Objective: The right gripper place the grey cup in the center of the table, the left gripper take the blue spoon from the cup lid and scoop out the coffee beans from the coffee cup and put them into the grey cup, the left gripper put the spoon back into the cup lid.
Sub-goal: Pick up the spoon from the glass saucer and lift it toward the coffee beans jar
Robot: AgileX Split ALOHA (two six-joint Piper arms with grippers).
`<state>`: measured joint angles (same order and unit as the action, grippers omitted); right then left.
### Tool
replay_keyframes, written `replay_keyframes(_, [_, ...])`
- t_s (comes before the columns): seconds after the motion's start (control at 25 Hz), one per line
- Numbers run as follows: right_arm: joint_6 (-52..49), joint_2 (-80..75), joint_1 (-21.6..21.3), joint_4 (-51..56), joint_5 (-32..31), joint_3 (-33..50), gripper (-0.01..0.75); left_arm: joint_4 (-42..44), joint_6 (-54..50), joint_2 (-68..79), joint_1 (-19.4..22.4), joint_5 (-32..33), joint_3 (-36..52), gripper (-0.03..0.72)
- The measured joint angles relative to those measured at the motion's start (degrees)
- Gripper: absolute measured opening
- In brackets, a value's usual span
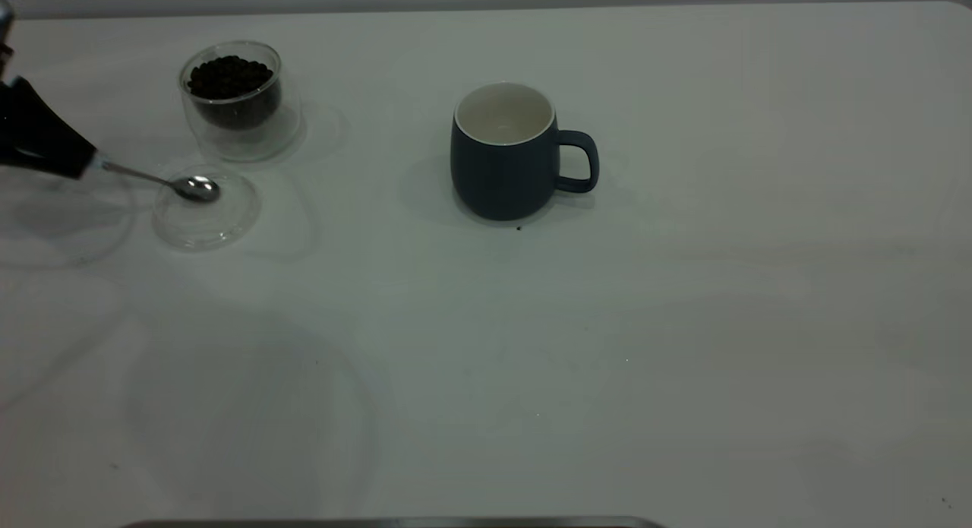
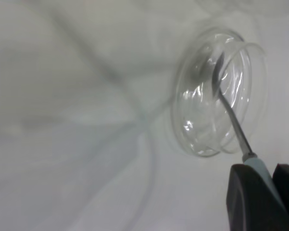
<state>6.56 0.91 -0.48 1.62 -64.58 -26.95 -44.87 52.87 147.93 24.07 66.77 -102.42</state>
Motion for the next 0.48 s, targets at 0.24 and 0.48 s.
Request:
replay_keyframes(0.24, [-0.04, 0.00, 0.00, 0.00, 0.00, 0.00, 0.363, -2.29, -0.24, -4.63, 0.20, 0.00, -0.39, 0.120])
replay_keyframes(0.48, [-0.04, 0.00, 0.00, 0.00, 0.00, 0.00, 0.363, -6.41, 1.89, -7.25, -0.51, 0.00, -0.39, 0.120])
